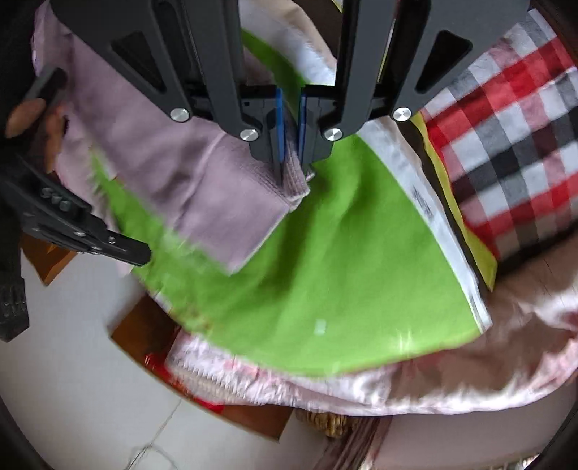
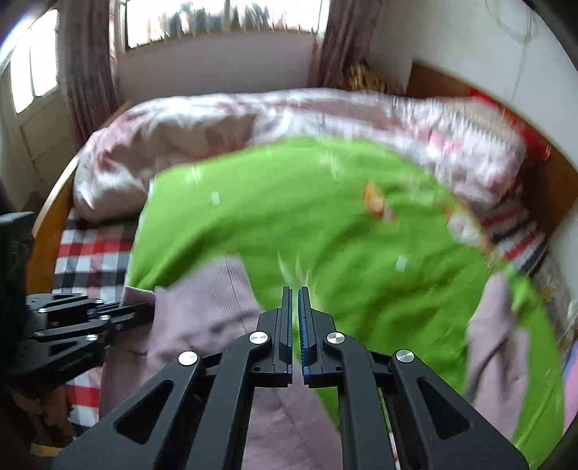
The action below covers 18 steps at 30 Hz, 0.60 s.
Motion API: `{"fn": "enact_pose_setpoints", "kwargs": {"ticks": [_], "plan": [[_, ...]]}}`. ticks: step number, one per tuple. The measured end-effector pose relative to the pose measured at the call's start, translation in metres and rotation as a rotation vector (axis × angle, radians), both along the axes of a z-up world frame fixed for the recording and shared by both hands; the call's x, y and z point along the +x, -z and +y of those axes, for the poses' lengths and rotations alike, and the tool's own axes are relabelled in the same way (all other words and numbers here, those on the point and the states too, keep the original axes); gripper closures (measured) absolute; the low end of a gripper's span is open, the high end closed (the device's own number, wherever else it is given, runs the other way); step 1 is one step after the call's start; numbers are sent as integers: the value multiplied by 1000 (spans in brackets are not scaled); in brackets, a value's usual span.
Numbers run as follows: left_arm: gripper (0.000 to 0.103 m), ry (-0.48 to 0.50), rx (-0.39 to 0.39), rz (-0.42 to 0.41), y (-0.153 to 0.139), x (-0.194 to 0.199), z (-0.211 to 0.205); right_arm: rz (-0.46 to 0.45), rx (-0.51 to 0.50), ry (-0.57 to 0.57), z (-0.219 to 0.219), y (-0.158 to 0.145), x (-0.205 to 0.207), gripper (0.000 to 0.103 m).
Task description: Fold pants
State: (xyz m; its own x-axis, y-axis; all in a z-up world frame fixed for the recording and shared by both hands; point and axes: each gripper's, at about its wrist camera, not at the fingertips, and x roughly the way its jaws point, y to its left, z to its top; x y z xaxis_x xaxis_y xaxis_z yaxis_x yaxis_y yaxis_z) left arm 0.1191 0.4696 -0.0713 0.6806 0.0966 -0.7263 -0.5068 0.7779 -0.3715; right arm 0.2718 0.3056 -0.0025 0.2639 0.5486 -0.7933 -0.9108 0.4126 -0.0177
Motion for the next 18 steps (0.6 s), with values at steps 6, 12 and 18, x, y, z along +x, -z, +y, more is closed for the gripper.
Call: {"fn": "enact_pose_setpoints", "kwargs": {"ticks": [6,12,18], "plan": [[29,-122,100,-44,-19,-39,3,112,11,32,-36,0,15,95],[12,-55,137,-202,-67,-79,-39,276,236,116,-121,-49,52,93],[2,272,169,-194,-76,-37,-138,435,416,427,-236,-34,114,4]]}}
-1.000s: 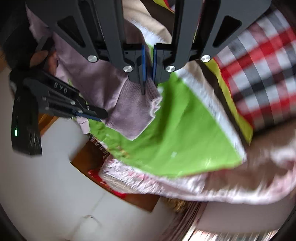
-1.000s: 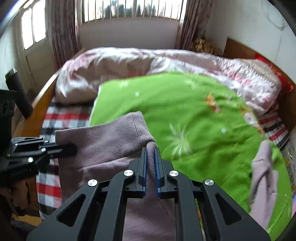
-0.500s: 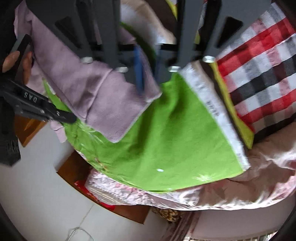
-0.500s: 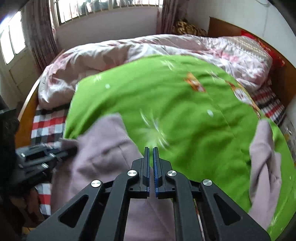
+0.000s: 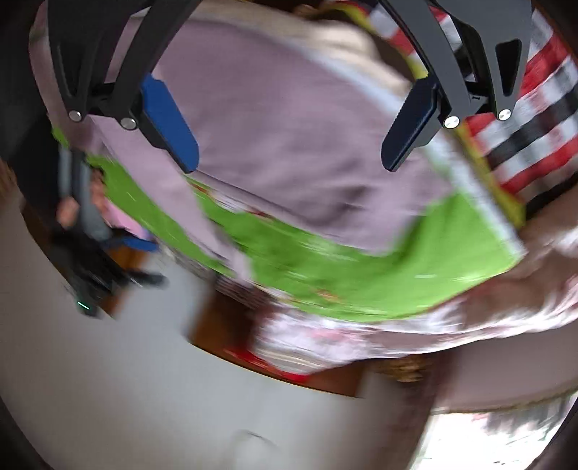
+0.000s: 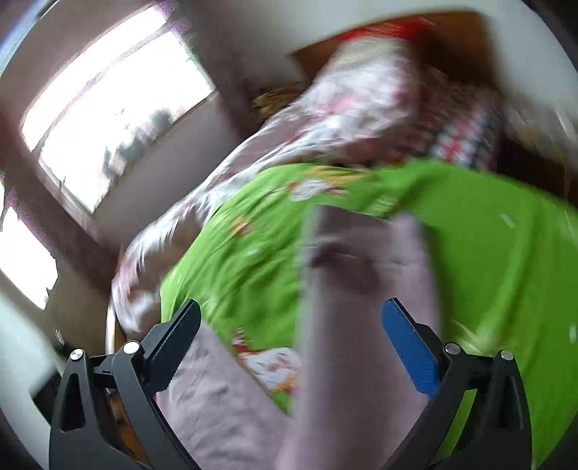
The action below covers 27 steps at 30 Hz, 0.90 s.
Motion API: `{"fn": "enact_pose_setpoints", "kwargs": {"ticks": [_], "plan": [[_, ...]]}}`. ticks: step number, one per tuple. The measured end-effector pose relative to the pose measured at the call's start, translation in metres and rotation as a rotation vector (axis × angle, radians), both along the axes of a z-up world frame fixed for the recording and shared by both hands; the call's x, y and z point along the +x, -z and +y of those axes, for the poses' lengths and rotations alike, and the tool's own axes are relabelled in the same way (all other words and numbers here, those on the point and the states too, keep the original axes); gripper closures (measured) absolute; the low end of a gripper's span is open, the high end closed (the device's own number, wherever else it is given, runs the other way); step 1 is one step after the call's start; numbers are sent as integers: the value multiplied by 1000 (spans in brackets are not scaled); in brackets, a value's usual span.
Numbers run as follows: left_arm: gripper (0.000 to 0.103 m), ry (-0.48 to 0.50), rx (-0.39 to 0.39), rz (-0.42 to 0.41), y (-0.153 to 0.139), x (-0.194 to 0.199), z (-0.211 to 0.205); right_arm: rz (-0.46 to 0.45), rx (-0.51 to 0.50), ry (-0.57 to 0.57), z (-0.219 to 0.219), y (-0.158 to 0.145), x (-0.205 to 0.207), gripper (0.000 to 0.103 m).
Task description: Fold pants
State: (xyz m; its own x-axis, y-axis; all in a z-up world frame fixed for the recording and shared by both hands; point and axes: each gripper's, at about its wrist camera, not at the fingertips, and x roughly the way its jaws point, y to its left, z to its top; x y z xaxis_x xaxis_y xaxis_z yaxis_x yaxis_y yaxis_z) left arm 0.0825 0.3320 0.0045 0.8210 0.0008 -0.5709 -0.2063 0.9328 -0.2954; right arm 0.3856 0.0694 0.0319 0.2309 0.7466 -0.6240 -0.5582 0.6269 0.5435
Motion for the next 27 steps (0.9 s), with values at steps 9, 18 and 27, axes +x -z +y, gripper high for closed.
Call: {"fn": "enact_pose_setpoints", "kwargs": {"ticks": [9,18,27], "plan": [[2,109,29,130,33,36,-66,185,-132,-1,-23,68,17,30],[2,-7,-44,97,16,21,-27,-78,-108,-116,9,8,-50,86],[2,-282,-351,54,42,-30,58,-236,-189,-523,108,-11,-207,83]]}}
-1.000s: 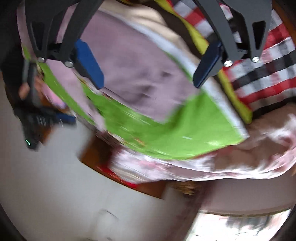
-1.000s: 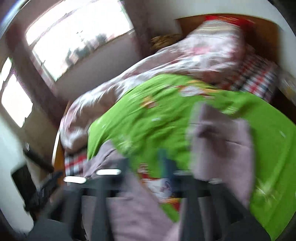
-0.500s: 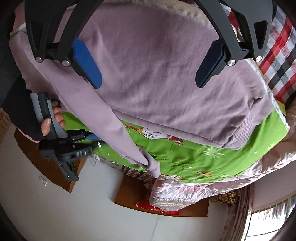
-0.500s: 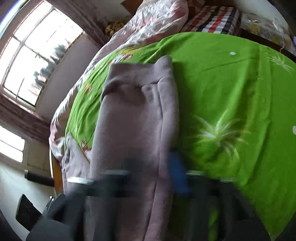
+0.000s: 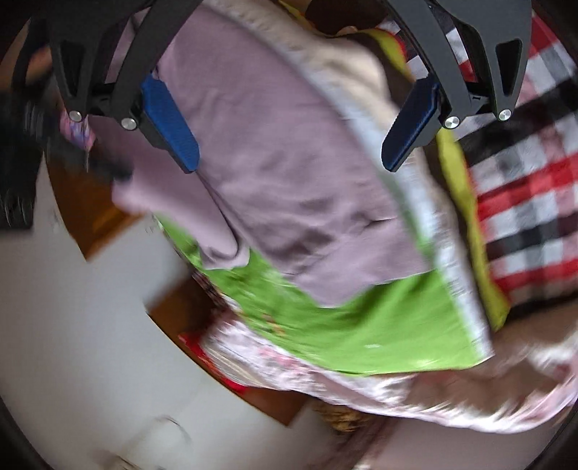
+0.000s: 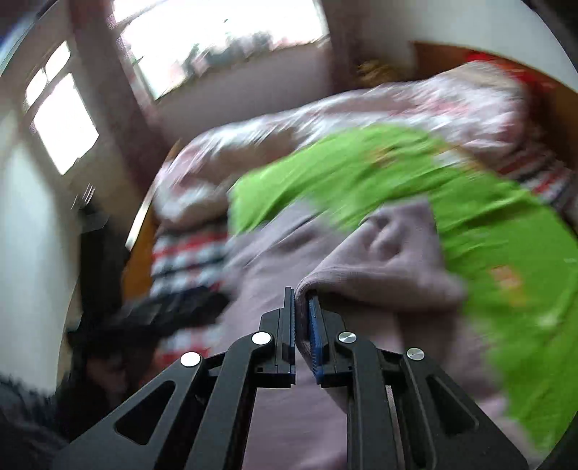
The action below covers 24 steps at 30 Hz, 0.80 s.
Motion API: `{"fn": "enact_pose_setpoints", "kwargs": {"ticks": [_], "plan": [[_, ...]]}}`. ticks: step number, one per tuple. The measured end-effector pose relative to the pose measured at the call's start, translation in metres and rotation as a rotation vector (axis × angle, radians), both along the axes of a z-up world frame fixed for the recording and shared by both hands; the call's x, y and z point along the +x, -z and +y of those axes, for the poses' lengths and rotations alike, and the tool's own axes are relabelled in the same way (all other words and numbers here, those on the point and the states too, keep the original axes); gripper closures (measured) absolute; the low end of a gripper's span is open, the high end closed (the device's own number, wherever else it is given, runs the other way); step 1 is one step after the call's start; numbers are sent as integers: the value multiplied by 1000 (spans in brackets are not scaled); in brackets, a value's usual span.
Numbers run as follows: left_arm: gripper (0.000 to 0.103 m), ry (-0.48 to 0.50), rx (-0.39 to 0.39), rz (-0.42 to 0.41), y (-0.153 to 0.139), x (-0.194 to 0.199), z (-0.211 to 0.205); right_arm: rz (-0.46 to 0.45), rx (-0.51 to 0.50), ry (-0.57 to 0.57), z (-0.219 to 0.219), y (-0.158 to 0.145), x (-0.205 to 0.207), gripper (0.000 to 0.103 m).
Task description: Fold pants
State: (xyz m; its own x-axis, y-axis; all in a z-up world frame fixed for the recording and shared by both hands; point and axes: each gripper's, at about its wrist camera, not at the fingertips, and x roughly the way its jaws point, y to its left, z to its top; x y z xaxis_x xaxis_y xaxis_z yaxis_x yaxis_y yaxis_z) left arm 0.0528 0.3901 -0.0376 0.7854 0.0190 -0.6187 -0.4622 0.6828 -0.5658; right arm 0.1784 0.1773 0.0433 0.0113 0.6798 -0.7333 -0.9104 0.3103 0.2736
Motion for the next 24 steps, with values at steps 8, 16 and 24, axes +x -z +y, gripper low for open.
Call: {"fn": "enact_pose_setpoints", "kwargs": {"ticks": [8,16,24], "plan": [[2,-118,35,39,2,-35,30,41,-92,-53,6,55,-38,79],[2,-48,120,-60,-46,-4,21,-178,-101,-67,21,66,-67,52],[2,-65,188,-37,-59,-10,31,-302,-174,67,31,59,-76,7]]}}
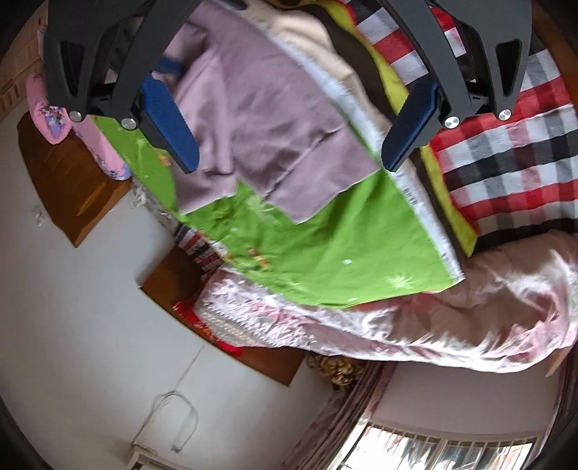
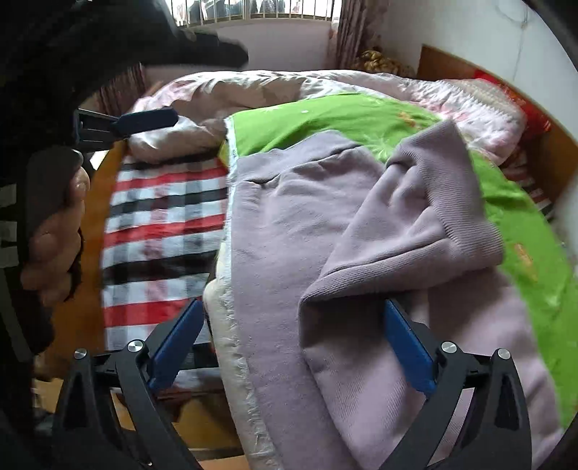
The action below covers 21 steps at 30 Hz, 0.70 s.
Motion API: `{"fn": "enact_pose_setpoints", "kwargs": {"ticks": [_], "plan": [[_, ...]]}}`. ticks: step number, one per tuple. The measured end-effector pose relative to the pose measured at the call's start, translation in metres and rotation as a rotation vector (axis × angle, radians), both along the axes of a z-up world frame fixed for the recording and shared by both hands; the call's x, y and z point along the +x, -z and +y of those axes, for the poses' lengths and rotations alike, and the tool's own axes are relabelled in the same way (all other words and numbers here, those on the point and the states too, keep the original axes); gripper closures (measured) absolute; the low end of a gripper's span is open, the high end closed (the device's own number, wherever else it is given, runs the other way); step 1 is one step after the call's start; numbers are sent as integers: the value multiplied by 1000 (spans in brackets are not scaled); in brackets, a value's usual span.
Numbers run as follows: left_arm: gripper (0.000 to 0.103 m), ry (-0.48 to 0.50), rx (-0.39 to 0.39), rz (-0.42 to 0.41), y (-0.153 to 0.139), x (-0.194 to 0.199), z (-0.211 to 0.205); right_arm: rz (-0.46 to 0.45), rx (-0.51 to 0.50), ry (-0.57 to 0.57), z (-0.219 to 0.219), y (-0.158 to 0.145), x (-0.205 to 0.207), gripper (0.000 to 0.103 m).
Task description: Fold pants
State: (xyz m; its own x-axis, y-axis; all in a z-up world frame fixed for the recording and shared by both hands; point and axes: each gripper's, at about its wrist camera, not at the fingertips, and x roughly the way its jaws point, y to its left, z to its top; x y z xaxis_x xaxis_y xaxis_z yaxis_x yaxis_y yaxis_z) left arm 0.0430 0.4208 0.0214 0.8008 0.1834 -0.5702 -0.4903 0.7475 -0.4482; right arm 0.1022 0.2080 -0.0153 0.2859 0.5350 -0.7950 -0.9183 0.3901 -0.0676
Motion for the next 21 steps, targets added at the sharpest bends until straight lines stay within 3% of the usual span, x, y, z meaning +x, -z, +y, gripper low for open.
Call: {"fn": "enact_pose_setpoints", "kwargs": {"ticks": [2,4,6,9,12,16,19,21], "plan": [[2,-27,-22,19,6,-4,6,-83,13,-25,-6,-12,-14,10],[2,-6,-27,28,9,-5,5,-76,95,4,-30,-37,-14,13],[2,41,16,41,5,-2,-6,-26,200,49,-76,-58,-3,13],[2,176,108,67,-1,14,-39,-28,255,146,-145,-71,13,13],[2,329,198,100,-2,44,-83,5,230,248,-198,-58,22,24],[2,469,324,203,7,98,-135,87,207,312,-235,-26,19,25],[2,519,485,359,23,141,-168,96,178,334,-238,-12,14,25],[11,543,560,476,41,160,-177,99,170,320,-234,-7,9,25]]}}
